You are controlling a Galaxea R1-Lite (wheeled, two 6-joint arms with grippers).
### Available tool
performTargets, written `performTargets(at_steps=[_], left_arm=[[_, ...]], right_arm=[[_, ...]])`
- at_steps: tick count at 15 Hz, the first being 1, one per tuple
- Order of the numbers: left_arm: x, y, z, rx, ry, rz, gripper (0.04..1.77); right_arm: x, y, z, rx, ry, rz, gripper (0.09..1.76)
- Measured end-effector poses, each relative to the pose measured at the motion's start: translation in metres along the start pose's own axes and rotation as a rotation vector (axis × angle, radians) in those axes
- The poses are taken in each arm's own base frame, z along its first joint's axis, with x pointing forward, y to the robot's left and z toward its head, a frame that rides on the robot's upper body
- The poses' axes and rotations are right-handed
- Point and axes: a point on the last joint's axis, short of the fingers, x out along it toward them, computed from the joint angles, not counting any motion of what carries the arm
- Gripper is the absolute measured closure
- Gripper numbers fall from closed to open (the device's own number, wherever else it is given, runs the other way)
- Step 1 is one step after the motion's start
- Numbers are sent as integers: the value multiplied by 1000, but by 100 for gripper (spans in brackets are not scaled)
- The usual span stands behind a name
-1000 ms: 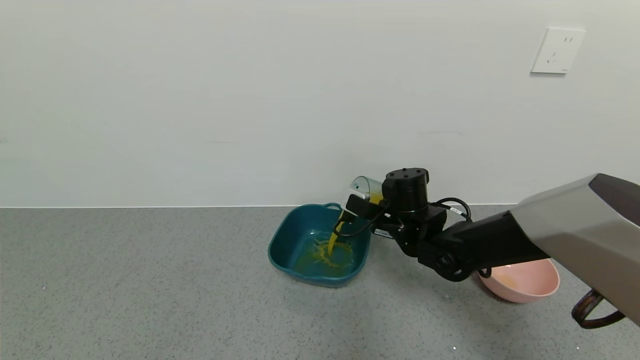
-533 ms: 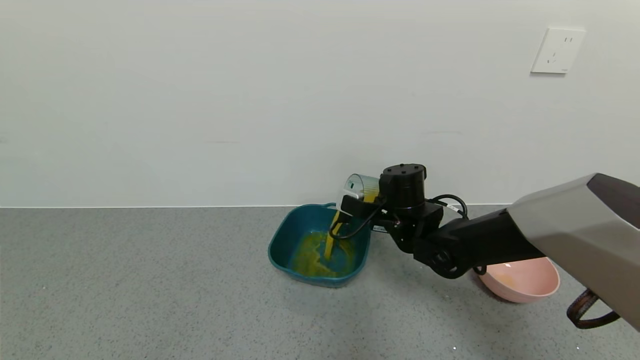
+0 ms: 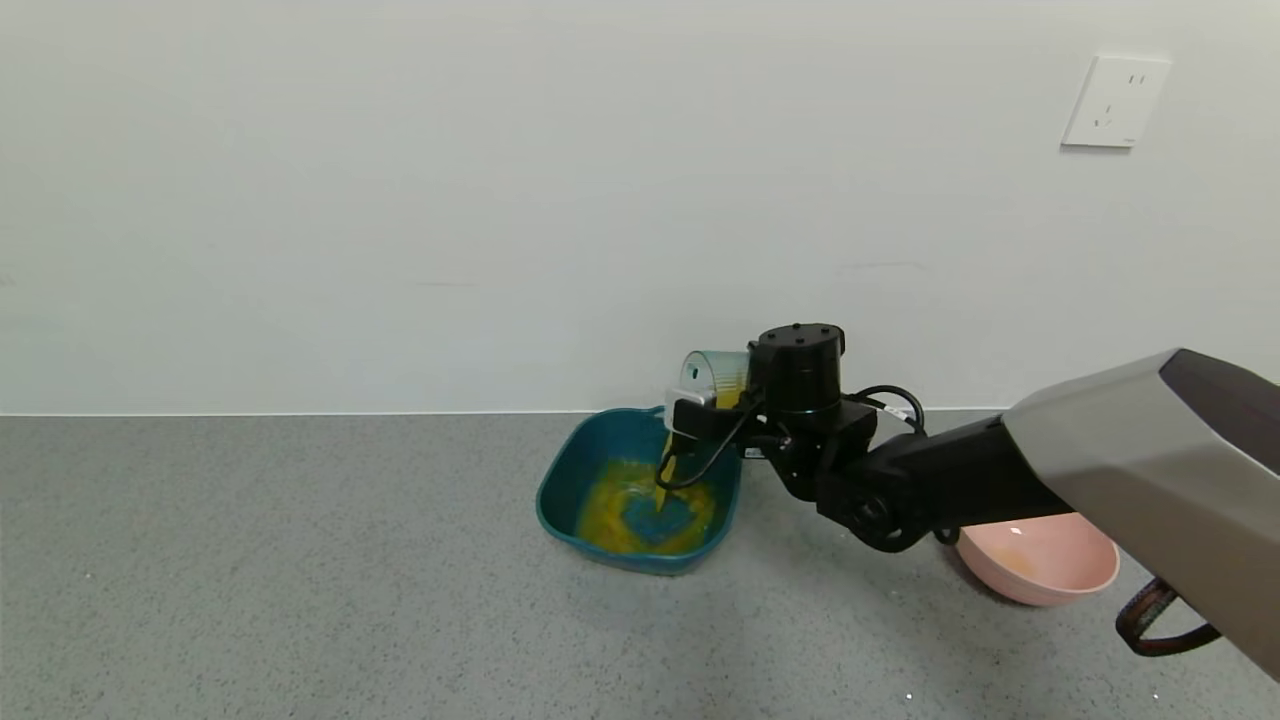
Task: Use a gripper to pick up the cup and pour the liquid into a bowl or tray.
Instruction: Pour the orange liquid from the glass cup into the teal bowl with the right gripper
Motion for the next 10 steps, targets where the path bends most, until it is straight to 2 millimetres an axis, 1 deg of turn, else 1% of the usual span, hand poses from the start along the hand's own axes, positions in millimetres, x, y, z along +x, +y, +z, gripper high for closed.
performTargets(at_steps=[10], left_arm=[[0, 0, 0, 0, 0, 0, 9]], right_arm=[[-4, 6, 13, -210, -29, 6, 50]])
